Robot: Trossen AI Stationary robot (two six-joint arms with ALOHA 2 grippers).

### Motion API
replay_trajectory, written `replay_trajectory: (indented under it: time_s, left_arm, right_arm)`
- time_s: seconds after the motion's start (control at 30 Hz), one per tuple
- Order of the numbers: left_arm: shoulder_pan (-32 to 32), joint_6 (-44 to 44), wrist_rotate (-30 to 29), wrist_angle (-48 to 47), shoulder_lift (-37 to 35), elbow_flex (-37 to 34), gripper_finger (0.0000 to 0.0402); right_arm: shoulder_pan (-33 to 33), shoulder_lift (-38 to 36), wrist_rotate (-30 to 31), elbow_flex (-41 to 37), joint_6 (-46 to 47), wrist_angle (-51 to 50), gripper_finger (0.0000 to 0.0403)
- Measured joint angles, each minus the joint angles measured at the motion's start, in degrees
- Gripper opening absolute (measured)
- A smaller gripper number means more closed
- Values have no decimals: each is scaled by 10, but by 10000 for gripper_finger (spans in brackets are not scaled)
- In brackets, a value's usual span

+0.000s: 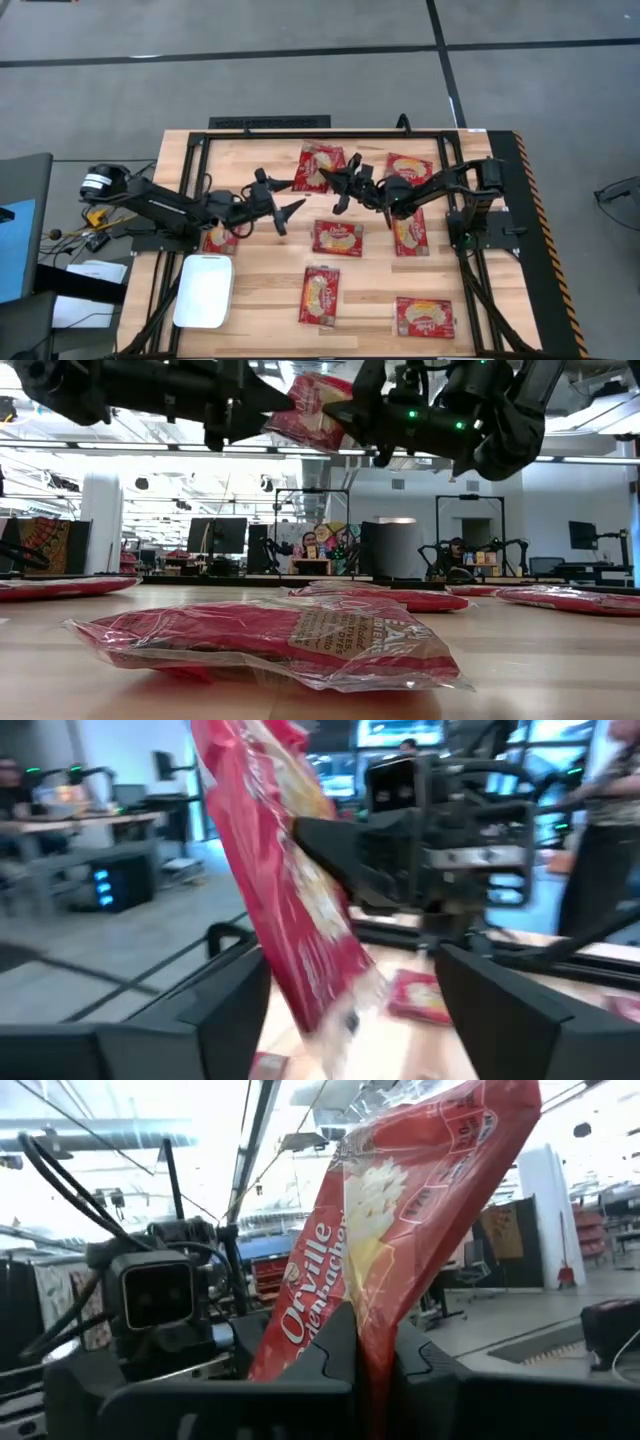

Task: Sort popcorn bags into baskets
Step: Put the red popcorn bag into the white bin

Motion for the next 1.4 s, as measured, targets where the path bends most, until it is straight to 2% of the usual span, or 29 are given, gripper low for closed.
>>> replay_trajectory:
  time_s: [0.1, 0.2, 0.4, 0.43, 0.63, 0.83, 1.07, 1.17, 1.27, 1.4]
  left_arm:
    - [0, -6, -35, 0, 7, 5, 215]
    - [0, 4, -43, 3, 2, 7, 166]
    - [1, 43, -38, -4, -18, 7, 26]
    - [0, 44, -38, -10, -21, 7, 16]
    - [0, 32, -35, -85, -47, 7, 7]
    - [-3, -11, -36, -219, -122, 8, 4]
    - [-15, -109, -37, -524, -215, 60, 3]
    - [-33, -188, -39, -676, -240, 99, 3]
    - [-65, -286, -57, -825, -252, 146, 2]
    - [-118, -426, -65, -992, -246, 201, 2]
  right_arm:
    - [3, -3, 0, 8, -16, 2, 20]
    - [6, -2, -2, 6, -17, 1, 21]
    - [4, -2, -17, 6, -18, 2, 25]
    - [4, -2, -18, 6, -18, 1, 25]
    - [4, -1, -19, 6, -16, -8, 51]
    - [0, -2, -19, 6, -16, -50, 116]
    - [-12, -2, -18, 6, -10, -119, 208]
    - [-12, -2, -17, 6, -10, -122, 236]
    - [-15, -15, -18, 6, -10, -128, 249]
    - [-27, -33, -14, 6, -12, -152, 247]
